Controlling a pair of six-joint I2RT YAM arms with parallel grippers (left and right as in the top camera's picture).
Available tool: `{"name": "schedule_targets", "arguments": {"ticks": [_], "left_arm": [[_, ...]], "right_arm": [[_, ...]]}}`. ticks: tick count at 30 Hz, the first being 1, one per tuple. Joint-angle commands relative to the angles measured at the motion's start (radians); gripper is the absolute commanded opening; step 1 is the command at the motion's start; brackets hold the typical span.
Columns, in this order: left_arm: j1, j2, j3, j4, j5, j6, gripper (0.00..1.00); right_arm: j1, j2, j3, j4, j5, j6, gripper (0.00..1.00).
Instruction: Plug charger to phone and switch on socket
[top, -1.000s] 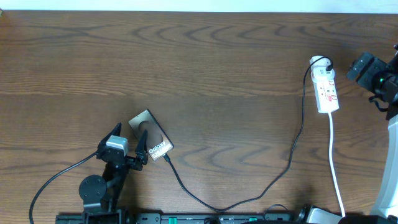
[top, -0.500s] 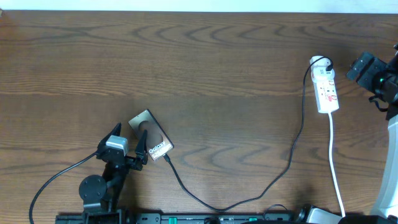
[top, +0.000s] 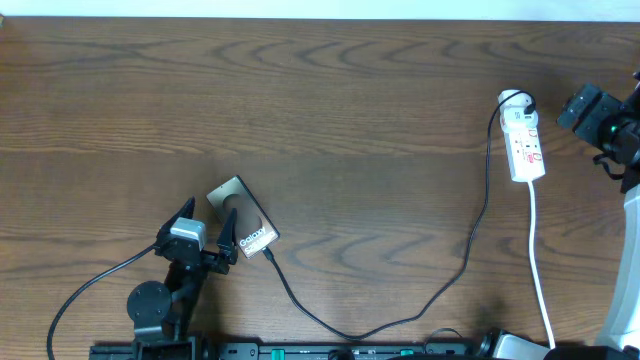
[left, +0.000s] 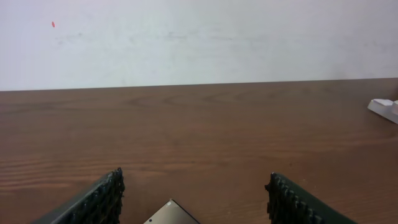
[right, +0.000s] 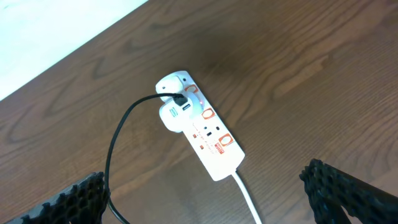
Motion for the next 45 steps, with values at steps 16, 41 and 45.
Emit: {"name": "schedule_targets", "arguments": {"ticks": [16, 41, 45], "left_arm": [[0.006, -0.007, -0.019, -0.037, -0.006, 0.011, 0.72], [0.006, -0.007, -0.019, -0.037, -0.006, 0.011, 0.72], [0.006, -0.007, -0.019, -0.037, -0.006, 0.011, 0.72]], "right_arm": [[0.002, -0.016, 0.006, -0.027, 0.023, 0.003, 0.99], [0.19, -0.664, -1.075, 1.138, 0.011, 0.003, 0.99], [0.19, -0.812, -1.254, 1.213, -0.008, 0.003, 0.99]]}}
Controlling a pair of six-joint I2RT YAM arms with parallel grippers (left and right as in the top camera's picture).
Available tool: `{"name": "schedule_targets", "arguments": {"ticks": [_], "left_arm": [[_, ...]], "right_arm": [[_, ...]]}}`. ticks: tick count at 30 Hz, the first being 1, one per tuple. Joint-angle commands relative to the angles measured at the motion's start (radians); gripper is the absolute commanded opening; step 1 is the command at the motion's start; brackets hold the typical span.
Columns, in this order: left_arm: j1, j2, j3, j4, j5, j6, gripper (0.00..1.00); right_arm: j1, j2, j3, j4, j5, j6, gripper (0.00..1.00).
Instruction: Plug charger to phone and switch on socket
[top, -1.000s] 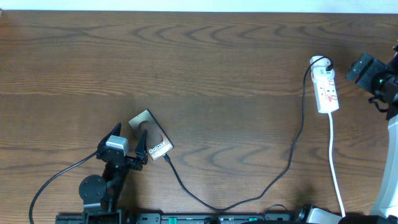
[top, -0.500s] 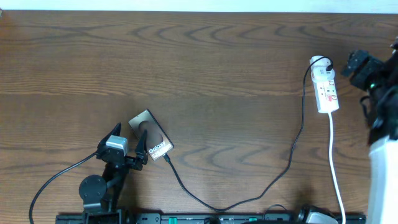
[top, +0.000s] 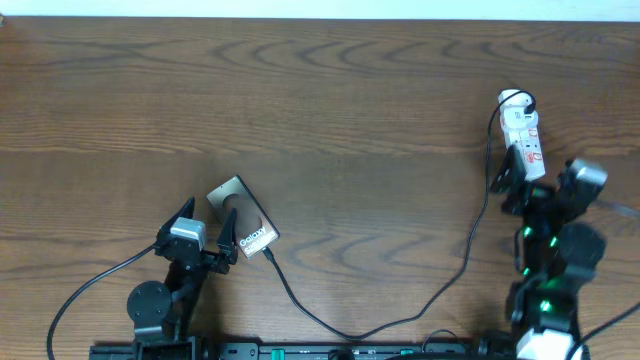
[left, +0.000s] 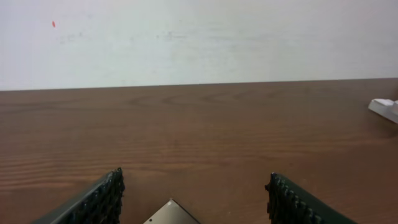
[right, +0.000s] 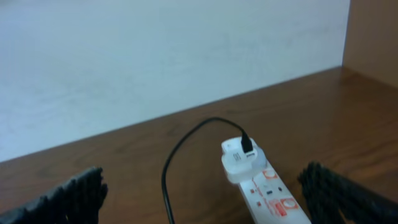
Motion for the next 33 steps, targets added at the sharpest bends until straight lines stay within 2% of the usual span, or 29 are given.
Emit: {"name": "schedule_targets", "arguments": {"ticks": [1, 4, 11, 19, 25, 33], "left_arm": [[0.006, -0.007, -0.02, -0.036, -0.005, 0.011, 0.72], [0.006, -0.007, -0.02, -0.036, -0.005, 0.011, 0.72], [0.006, -0.007, -0.02, -0.036, -0.005, 0.011, 0.72], [0.006, -0.007, -0.02, -0.036, -0.005, 0.011, 0.72], [0.006, -0.007, -0.02, -0.036, -0.005, 0.011, 0.72], [0.006, -0.007, -0.02, -0.036, -0.005, 0.011, 0.72]], "right_arm": [[0.009, -0.117, -0.124, 0.055, -0.011, 0.003, 0.99], [0.009, -0.216, -0.23, 0.132, -0.023, 0.003, 0.99], [0.01, -0.421, -0.242, -0.016, -0.056, -0.12, 0.99], [0.011, -0.529, -0.242, -0.102, -0.075, -0.159, 0.99], [0.013, -0.662, -0.243, -0.294, -0.089, -0.158, 0.99], [0.023, -0.67, -0.243, -0.399, -0.089, -0.159, 0.99]]}}
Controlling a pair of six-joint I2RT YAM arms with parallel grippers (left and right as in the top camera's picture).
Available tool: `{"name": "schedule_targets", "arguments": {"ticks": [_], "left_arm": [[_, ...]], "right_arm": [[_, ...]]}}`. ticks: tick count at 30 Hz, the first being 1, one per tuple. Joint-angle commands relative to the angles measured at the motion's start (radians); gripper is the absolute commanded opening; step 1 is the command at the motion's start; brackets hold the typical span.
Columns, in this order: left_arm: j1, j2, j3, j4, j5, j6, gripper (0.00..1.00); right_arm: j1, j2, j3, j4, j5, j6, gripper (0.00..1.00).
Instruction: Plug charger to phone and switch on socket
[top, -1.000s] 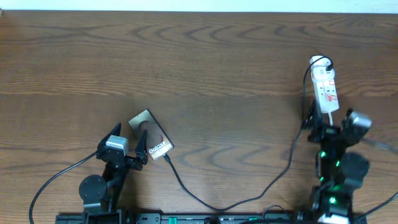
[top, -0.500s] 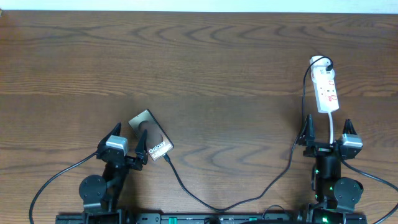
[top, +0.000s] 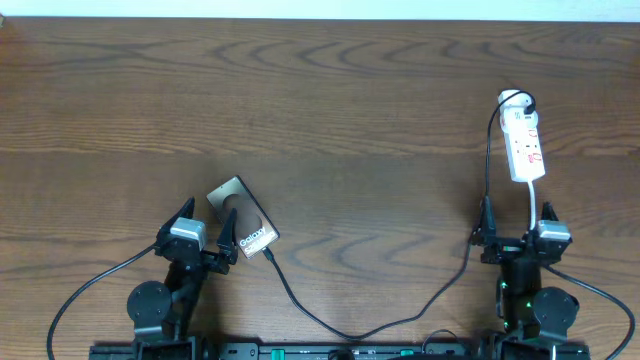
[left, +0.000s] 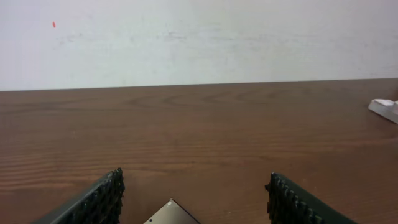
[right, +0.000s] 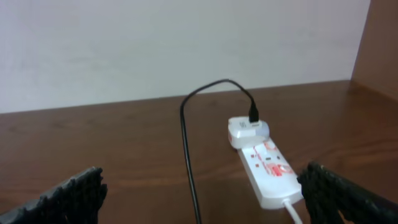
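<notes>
A dark phone lies at the front left; its corner shows between my left fingers. A black cable runs from the phone's lower end to a white charger plugged into the far end of a white power strip. My left gripper stands open just left of the phone's near end. My right gripper is open at the front right, short of the strip. In the right wrist view, strip, charger and cable lie ahead.
The strip's white lead runs toward the front edge past my right arm. A pale wall stands behind the wooden table. The strip's tip shows at the right edge of the left wrist view.
My right gripper has moved back from the near end of the power strip to the table's front right, still open. The left gripper, phone and cable have not moved.
My right gripper was first at the far right beside the strip, looking down on it. Then it stood over the strip's near end. Now it is back near the front edge. The left gripper stayed open by the phone throughout.
</notes>
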Motion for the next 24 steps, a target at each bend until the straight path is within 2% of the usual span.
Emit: {"name": "schedule_targets", "arguments": {"ticks": [1, 14, 20, 24], "left_arm": [[0.006, -0.007, -0.02, -0.036, -0.005, 0.01, 0.72], [0.006, -0.007, -0.02, -0.036, -0.005, 0.01, 0.72], [0.006, -0.007, -0.02, -0.036, -0.005, 0.01, 0.72], [0.006, -0.007, -0.02, -0.036, -0.005, 0.01, 0.72]], "right_arm": [[0.023, -0.009, -0.002, -0.041, -0.006, -0.017, 0.99], [0.126, -0.009, -0.002, -0.048, -0.002, -0.236, 0.99], [0.154, -0.009, -0.001, -0.051, 0.014, -0.241, 0.99], [0.158, -0.009, -0.001, -0.05, 0.023, -0.193, 0.99]]}}
